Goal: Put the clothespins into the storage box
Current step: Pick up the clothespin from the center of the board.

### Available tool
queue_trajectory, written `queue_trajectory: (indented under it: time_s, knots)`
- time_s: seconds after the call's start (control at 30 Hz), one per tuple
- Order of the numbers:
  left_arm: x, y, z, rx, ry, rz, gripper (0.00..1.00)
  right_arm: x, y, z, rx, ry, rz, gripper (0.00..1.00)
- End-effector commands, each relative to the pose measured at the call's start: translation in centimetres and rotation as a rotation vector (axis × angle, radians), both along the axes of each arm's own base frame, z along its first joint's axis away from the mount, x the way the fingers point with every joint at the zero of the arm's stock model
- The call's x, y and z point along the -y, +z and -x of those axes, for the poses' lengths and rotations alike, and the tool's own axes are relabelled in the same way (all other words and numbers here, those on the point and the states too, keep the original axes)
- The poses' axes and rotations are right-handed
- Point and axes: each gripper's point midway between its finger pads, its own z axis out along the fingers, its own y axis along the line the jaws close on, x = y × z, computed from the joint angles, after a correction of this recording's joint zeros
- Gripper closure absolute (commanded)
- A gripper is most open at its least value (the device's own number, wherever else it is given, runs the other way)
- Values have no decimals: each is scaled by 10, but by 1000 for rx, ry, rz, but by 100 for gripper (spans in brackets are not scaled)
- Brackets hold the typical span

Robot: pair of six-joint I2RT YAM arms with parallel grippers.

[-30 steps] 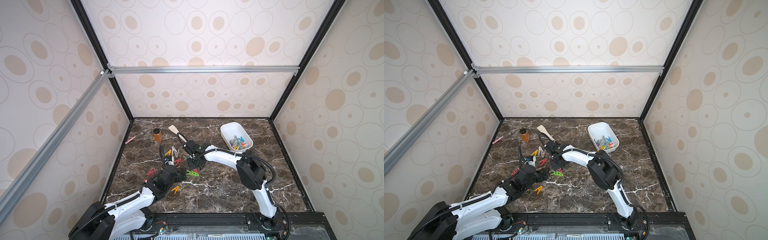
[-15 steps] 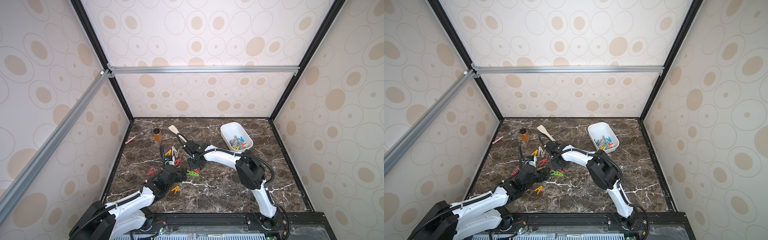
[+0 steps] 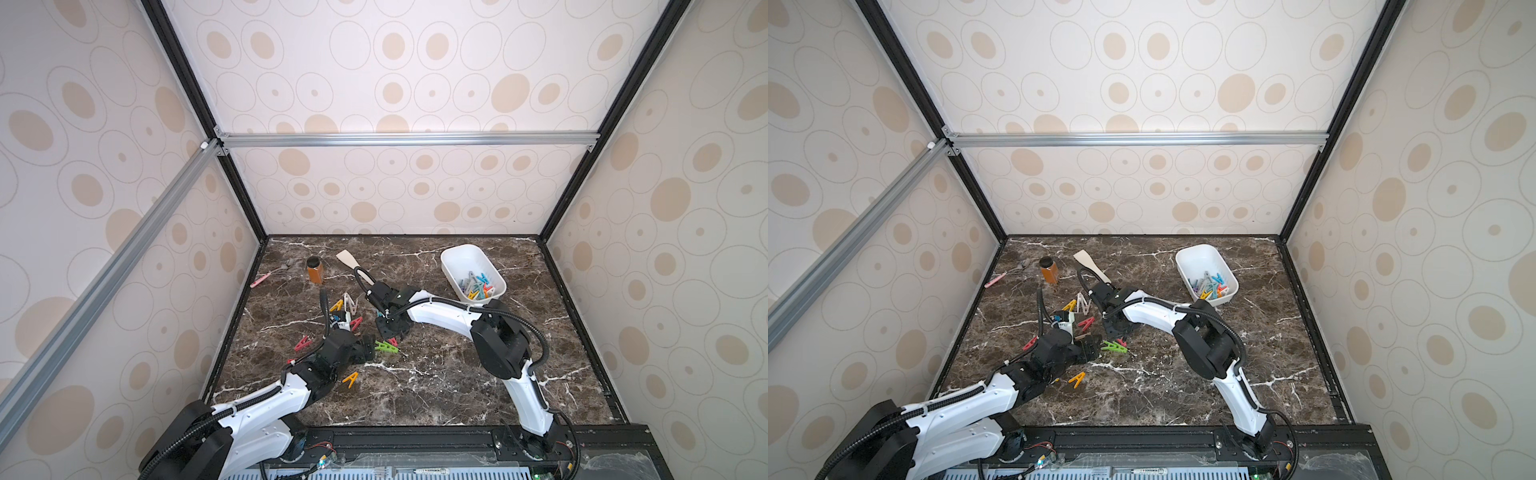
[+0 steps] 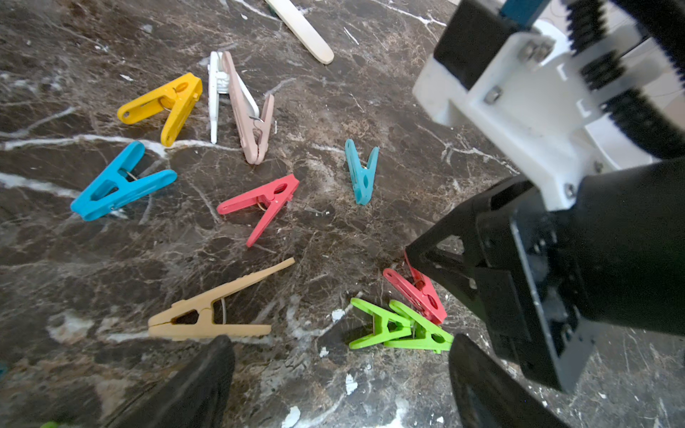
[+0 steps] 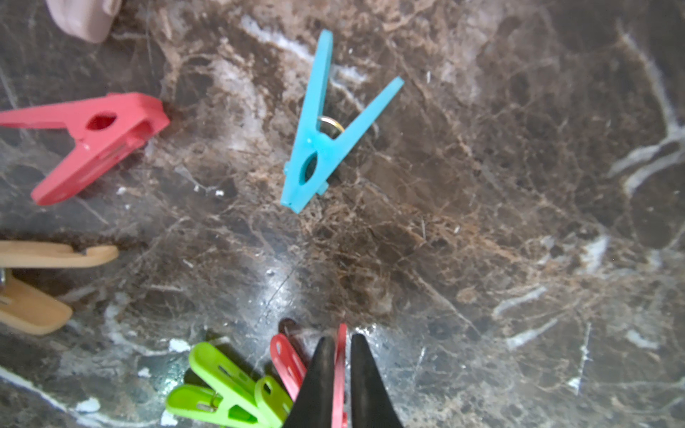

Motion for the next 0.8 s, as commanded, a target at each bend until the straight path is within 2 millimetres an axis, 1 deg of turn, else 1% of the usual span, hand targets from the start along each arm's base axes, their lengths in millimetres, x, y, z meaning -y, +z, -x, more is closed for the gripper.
queue_trajectory:
  time_s: [0.0,0.1,0.27,0.37,0.43,0.5,0.53,0.6,0.67,0.7,0.77]
  knots:
    - [1,11,-6,27,10,13,10,5,-11,1,-18,-4,25,88]
    - [1,11,-6,30,11,15,10,3,-16,4,-39,1,22,85]
    - [2,13,-7,31,11,16,10,5,-25,3,-39,-8,46,85]
    - [2,13,-7,34,10,18,10,8,-22,1,-21,-10,57,89]
    - [2,15,-8,37,10,11,10,12,-6,-2,10,-8,61,92]
    - [2,18,-9,45,9,4,10,19,18,-10,73,-15,52,92]
    - [2,21,-10,56,6,4,10,24,29,-16,106,-22,51,92]
    - [6,27,-15,92,-5,8,10,38,44,-28,158,-40,62,93]
    - [15,37,-19,131,-35,15,11,56,55,-39,178,-71,67,94]
    - [24,49,-22,179,-58,26,11,66,62,-46,193,-94,62,94]
    - [42,62,-24,237,-108,-6,11,92,83,-61,240,-150,42,94]
